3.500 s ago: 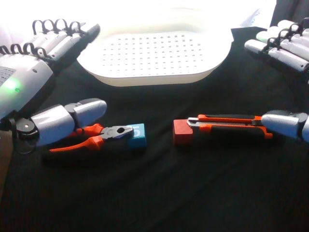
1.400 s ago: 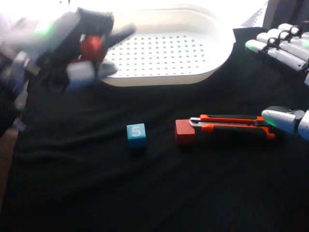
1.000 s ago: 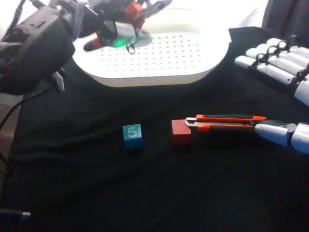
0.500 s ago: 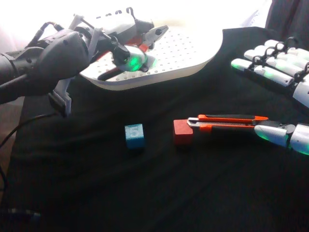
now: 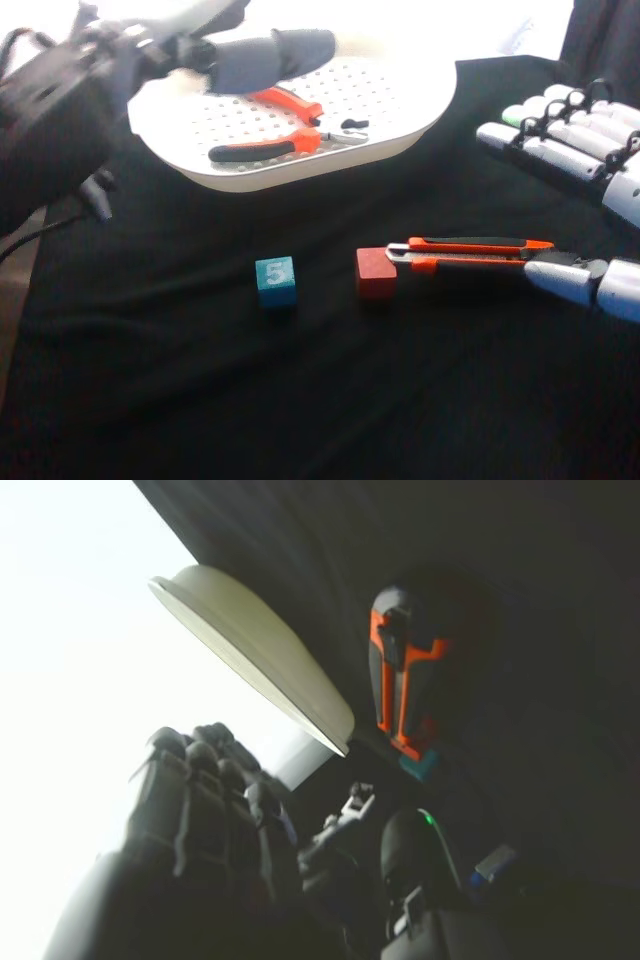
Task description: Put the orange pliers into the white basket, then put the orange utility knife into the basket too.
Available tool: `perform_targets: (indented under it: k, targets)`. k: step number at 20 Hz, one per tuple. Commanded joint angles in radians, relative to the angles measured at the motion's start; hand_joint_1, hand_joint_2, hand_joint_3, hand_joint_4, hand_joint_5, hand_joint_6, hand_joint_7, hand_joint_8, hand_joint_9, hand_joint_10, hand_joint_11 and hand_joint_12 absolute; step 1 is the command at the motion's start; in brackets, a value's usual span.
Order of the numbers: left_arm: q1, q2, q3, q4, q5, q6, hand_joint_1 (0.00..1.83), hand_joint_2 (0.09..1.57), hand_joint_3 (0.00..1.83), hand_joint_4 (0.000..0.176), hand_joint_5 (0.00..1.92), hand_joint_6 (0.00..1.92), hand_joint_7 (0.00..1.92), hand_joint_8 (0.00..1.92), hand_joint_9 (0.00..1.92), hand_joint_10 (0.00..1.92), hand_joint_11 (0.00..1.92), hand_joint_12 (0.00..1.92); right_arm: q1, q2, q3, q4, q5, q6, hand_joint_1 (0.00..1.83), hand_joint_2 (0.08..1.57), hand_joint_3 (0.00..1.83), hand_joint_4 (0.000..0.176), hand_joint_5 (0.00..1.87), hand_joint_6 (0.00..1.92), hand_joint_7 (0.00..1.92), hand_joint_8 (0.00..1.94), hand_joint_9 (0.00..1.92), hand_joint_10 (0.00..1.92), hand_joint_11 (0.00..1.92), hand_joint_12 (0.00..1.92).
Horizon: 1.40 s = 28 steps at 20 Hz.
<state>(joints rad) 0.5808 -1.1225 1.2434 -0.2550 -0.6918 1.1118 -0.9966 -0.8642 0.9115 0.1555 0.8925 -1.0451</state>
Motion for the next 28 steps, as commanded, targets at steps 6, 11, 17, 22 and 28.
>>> perform_targets:
  k: [6, 11, 17, 22, 28]
  targets:
    - [0.275, 0.205, -0.245, 0.075, -0.516, -0.032, 0.46, 1.39, 0.00, 0.091, 0.23, 0.03, 0.22, 0.02, 0.25, 0.06, 0.00, 0.91, 0.035, -0.074, 0.046, 0.002, 0.032, 0.014, 0.61, 1.24, 0.00, 0.000, 0.05, 0.01, 0.07, 0.01, 0.07, 0.05, 0.00, 0.62]
    - [0.484, 0.225, -0.335, -0.008, -0.729, -0.035, 0.53, 1.45, 0.00, 0.009, 0.32, 0.05, 0.42, 0.04, 0.46, 0.16, 0.00, 1.36, 0.064, -0.148, 0.110, 0.017, -0.058, 0.014, 0.64, 1.27, 0.00, 0.000, 0.17, 0.02, 0.20, 0.02, 0.19, 0.09, 0.00, 0.91]
    - [0.540, 0.220, -0.350, -0.058, -0.787, -0.051, 0.55, 1.44, 0.00, 0.013, 0.30, 0.00, 0.48, 0.01, 0.27, 0.79, 0.00, 1.55, 0.101, -0.219, 0.175, 0.022, -0.125, 0.013, 0.64, 1.31, 0.01, 0.000, 0.31, 0.04, 0.34, 0.03, 0.25, 0.14, 0.00, 1.01]
    - [0.553, 0.210, -0.352, -0.068, -0.810, -0.061, 0.54, 1.43, 0.00, 0.012, 0.31, 0.01, 0.49, 0.01, 0.29, 0.81, 0.00, 1.59, 0.141, -0.260, 0.222, 0.063, -0.172, -0.054, 1.18, 1.28, 0.00, 0.000, 0.87, 1.86, 0.97, 1.92, 0.95, 1.91, 0.89, 1.92]
    - [0.565, 0.210, -0.353, -0.077, -0.825, -0.065, 0.57, 1.42, 0.00, 0.028, 0.33, 0.01, 0.48, 0.00, 0.28, 0.73, 0.00, 1.52, 0.152, -0.195, 0.147, 0.031, -0.017, -0.054, 1.33, 1.25, 0.00, 0.000, 1.06, 1.92, 1.26, 1.94, 1.32, 1.92, 1.30, 1.92]
